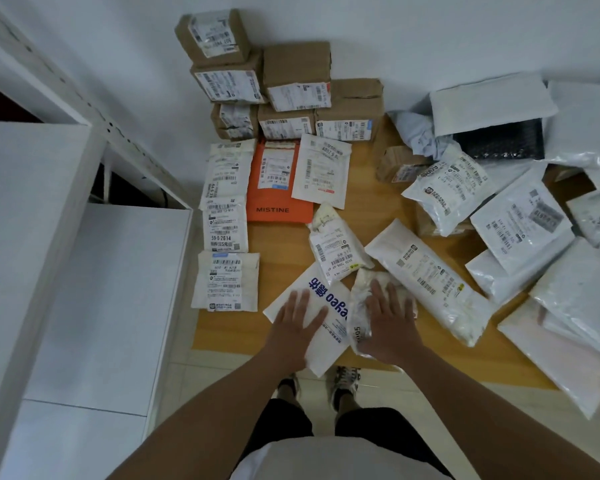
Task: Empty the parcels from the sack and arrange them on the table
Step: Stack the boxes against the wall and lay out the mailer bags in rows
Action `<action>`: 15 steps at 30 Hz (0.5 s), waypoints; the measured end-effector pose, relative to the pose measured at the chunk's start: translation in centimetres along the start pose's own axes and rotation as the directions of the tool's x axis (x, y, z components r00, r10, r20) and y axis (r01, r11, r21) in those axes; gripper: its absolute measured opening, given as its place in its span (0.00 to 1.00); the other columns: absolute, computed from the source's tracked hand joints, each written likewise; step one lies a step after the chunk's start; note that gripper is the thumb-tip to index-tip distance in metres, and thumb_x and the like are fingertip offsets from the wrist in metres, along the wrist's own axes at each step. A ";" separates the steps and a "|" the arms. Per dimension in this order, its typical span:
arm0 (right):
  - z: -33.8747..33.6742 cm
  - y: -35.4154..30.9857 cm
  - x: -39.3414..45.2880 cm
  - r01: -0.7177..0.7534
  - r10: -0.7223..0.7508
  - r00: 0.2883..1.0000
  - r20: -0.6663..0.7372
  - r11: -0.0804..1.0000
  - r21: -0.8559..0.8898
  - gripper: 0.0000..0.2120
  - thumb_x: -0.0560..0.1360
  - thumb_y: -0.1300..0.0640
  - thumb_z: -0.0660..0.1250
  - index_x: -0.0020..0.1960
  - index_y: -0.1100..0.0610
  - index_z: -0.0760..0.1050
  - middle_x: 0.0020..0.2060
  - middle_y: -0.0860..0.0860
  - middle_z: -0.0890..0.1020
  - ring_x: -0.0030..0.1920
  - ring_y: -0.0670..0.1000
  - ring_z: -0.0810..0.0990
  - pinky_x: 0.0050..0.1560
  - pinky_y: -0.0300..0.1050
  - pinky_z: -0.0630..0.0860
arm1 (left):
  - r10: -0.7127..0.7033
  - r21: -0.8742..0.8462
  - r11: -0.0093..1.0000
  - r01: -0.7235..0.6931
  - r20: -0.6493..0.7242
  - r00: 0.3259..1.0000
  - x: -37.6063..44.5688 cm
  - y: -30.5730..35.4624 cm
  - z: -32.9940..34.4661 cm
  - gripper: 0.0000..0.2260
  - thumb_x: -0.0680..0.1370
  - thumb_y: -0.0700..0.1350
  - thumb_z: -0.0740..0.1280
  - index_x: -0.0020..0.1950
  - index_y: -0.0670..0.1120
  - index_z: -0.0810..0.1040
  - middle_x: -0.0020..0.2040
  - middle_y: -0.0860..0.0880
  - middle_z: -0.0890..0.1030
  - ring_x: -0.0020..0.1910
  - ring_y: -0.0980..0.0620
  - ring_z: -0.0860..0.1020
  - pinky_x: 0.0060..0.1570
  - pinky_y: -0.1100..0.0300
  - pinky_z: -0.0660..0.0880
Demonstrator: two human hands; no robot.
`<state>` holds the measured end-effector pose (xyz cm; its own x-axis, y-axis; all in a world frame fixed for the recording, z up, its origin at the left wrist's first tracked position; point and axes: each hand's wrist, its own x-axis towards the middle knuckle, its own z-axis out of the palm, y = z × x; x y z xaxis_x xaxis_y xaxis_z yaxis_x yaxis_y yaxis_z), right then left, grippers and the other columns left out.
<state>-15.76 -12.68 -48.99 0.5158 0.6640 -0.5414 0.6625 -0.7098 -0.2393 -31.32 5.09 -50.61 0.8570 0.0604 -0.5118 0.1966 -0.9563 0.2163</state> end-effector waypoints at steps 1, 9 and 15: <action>0.2 -0.1 0.1 -0.011 0.011 1.000 0.002 1.000 -0.002 0.43 0.68 0.37 0.64 0.74 0.56 0.53 0.79 0.52 0.40 0.78 0.59 0.35 0.74 0.68 0.40 | 0.014 0.015 1.000 -0.014 -0.005 1.000 -0.2 -0.2 0.3 0.58 0.55 0.63 0.78 0.78 0.51 0.55 0.76 0.33 0.58 0.72 0.28 0.63 0.61 0.38 0.73; 0.4 0.3 0.4 -0.031 0.074 0.973 -0.218 0.980 0.195 0.31 0.74 0.43 0.46 0.60 0.61 0.76 0.72 0.56 0.70 0.73 0.63 0.66 0.66 0.68 0.66 | 0.144 -0.123 0.981 -0.153 -0.079 0.986 -2.6 0.1 -5.3 0.21 0.74 0.54 0.51 0.48 0.43 0.79 0.39 0.42 0.81 0.36 0.41 0.79 0.35 0.57 0.68; -3.4 -3.3 -0.4 -0.027 0.342 0.920 -0.191 0.542 0.840 0.34 0.78 0.34 0.50 0.43 0.65 0.75 0.36 0.60 0.79 0.39 0.57 0.78 0.42 0.50 0.74 | -0.117 -0.681 0.722 0.119 0.049 0.992 -2.2 -2.3 -13.7 0.11 0.79 0.46 0.59 0.52 0.42 0.77 0.44 0.43 0.81 0.42 0.49 0.77 0.41 0.56 0.72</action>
<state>-16.32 -9.86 -45.26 0.8046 0.4135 -0.4263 -0.1114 -0.6001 -0.7922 -27.14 11.05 -38.54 0.8036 0.1582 -0.5737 0.5686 -0.4888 0.6616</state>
